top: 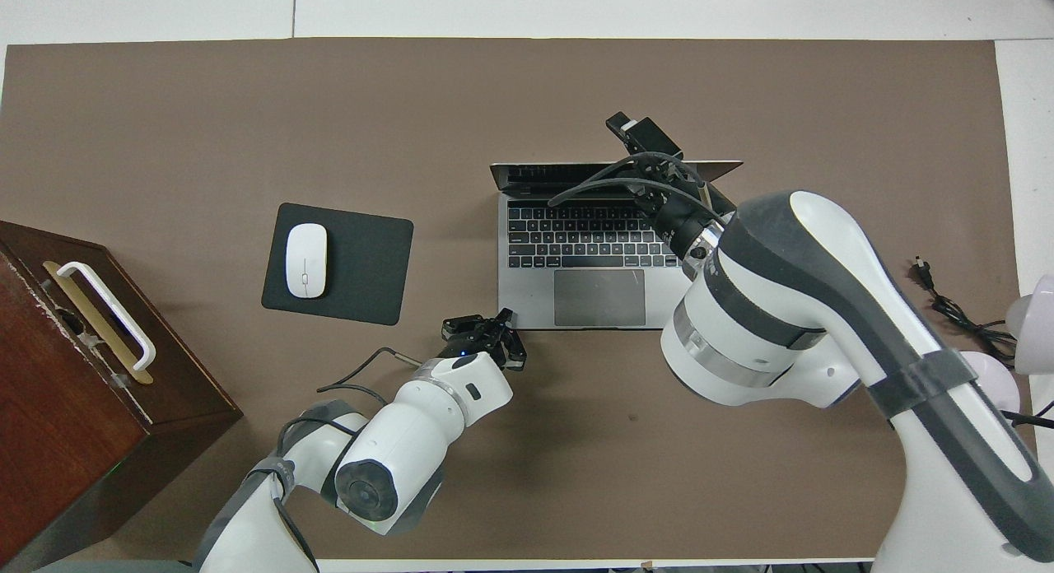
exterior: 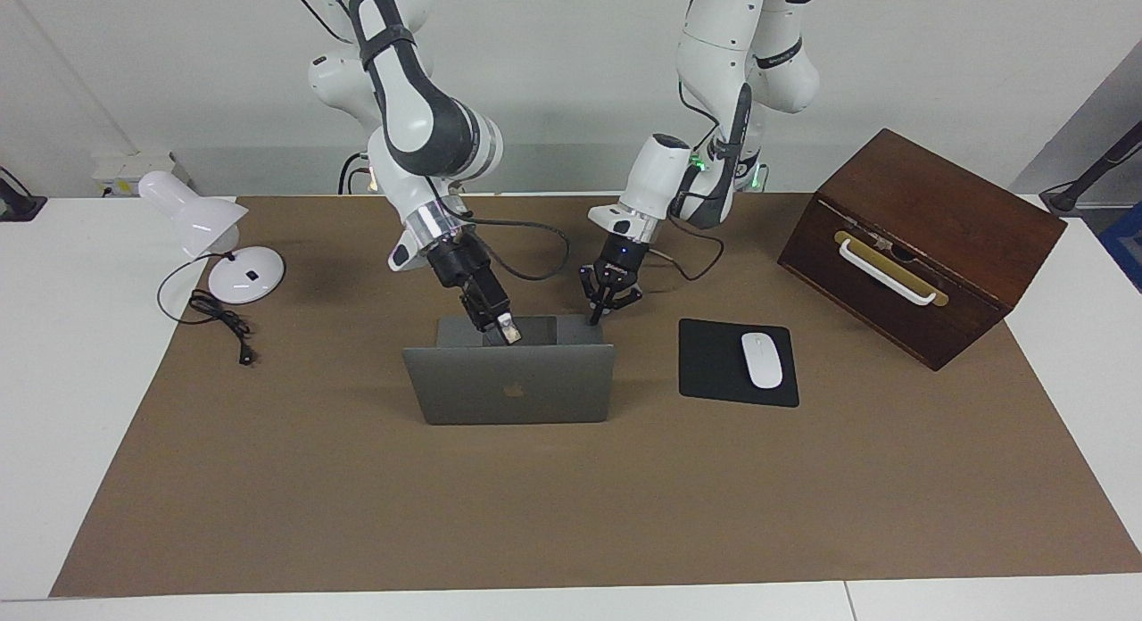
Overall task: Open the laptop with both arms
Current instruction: 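Lift the laptop lid upward and away with the right gripper, then push the lid farther open with the right gripper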
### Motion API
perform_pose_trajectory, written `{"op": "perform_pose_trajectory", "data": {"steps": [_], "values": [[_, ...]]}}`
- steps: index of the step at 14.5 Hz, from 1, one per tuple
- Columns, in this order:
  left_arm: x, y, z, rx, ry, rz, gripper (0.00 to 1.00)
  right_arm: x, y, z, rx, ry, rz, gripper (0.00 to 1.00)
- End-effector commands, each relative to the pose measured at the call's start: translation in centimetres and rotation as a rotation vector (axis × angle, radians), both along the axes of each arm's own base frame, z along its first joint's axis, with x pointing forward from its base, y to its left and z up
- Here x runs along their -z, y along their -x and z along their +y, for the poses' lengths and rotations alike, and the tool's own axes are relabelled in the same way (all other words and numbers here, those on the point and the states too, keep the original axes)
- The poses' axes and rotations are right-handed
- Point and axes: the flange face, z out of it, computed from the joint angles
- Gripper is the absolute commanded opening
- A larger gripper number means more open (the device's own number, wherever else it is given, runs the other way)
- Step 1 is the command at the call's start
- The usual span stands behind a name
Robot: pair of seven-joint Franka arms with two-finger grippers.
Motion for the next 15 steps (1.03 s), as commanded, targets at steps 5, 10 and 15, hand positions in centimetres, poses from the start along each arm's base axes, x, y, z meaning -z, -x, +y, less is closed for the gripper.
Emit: {"op": "perform_pose_trajectory", "data": {"steps": [5,10,15], "values": [[1.3,-0.5,-0.2,-0.01,-0.008,0.001,0.0,2.4,-2.2,-1.0,-0.033,0.033,-0.013,1.0],[1.2,-0.6,-0.1,-0.027,-0.001,0.005,0.0,2.1,-3.8,-2.1,-0.008,0.023,-0.026,1.0],[1.3,-0.6,0.0,-0.027,-0.002,0.006,0.0,2.0,-4.3,-2.8,-0.004,0.032,-0.033,1.0]]}}
